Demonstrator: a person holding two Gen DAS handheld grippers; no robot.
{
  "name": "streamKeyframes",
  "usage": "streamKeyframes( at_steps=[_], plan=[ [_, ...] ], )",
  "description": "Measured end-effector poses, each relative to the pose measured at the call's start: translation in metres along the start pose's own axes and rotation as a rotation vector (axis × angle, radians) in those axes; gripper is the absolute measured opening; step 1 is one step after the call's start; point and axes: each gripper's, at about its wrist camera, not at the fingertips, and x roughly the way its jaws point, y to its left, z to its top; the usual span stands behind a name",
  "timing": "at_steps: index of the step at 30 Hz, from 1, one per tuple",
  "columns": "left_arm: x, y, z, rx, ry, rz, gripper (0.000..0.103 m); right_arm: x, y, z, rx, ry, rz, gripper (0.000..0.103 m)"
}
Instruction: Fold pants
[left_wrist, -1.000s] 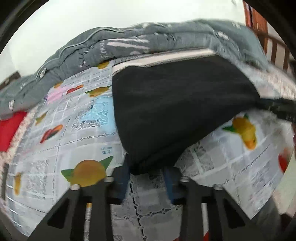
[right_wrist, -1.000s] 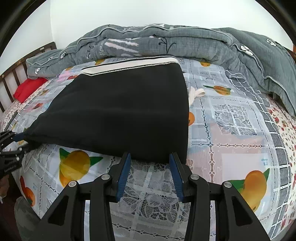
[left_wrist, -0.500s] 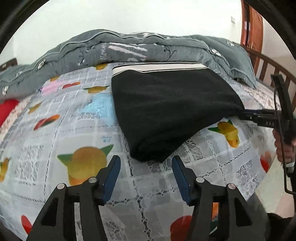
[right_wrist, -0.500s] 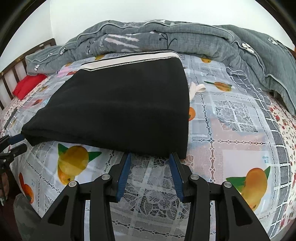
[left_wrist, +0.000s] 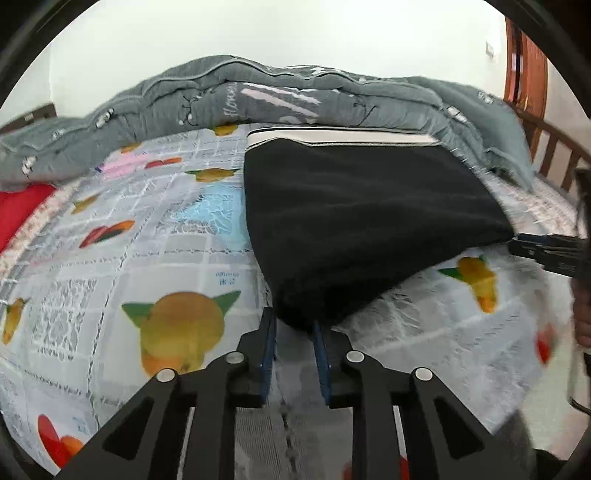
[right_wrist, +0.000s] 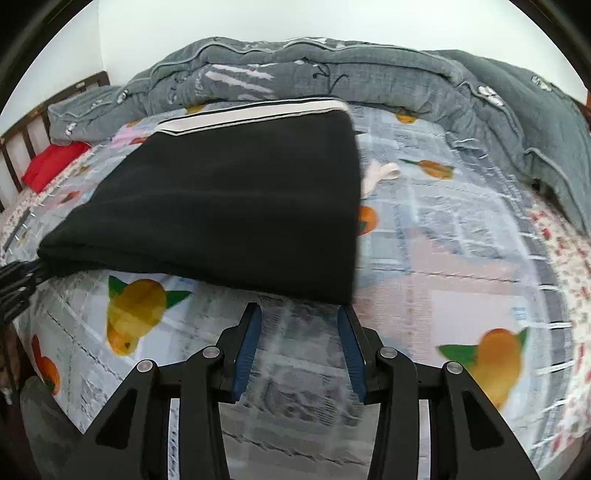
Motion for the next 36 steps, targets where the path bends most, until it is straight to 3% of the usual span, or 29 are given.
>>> streamKeyframes(
  at_steps=[2, 4, 6, 11, 16, 20, 27, 31, 36],
  plan=[
    [-0.014, 0.008, 0.000, -0.008, -0.028, -0.012, 0.042, -0.014, -0.013, 0.004, 0.026, -0.047, 0.040, 0.042],
    [-0.024, 0.014, -0.001, -0.018, -0.067, -0.006, 0.047, -0.024, -0.026, 0.010, 0.060, -0.083, 0.050, 0.042],
    [-0.025, 0.025, 0.006, -0.050, -0.089, 0.023, 0.047, -0.027, -0.038, 0.019, 0.097, -0.103, 0.053, 0.043],
    [0.006, 0.042, 0.040, -0.185, -0.082, -0.036, 0.047, 0.003, -0.051, 0.048, 0.172, -0.071, 0.090, 0.043],
    [0.068, 0.037, 0.065, -0.198, 0.072, -0.105, 0.048, 0.049, -0.051, 0.063, 0.243, 0.006, 0.174, 0.043],
    [0.092, 0.050, 0.074, -0.268, 0.079, -0.136, 0.047, 0.060, -0.051, 0.068, 0.263, 0.012, 0.216, 0.037],
    [0.117, 0.061, 0.113, -0.240, 0.094, -0.033, 0.044, 0.084, -0.020, 0.103, 0.187, 0.001, 0.124, 0.037],
    [0.128, 0.068, 0.133, -0.218, 0.095, 0.022, 0.037, 0.102, -0.010, 0.121, 0.209, 0.016, 0.146, 0.037],
    [0.117, 0.069, 0.120, -0.224, 0.121, 0.002, 0.037, 0.096, -0.008, 0.115, 0.204, 0.033, 0.157, 0.043]
  ],
)
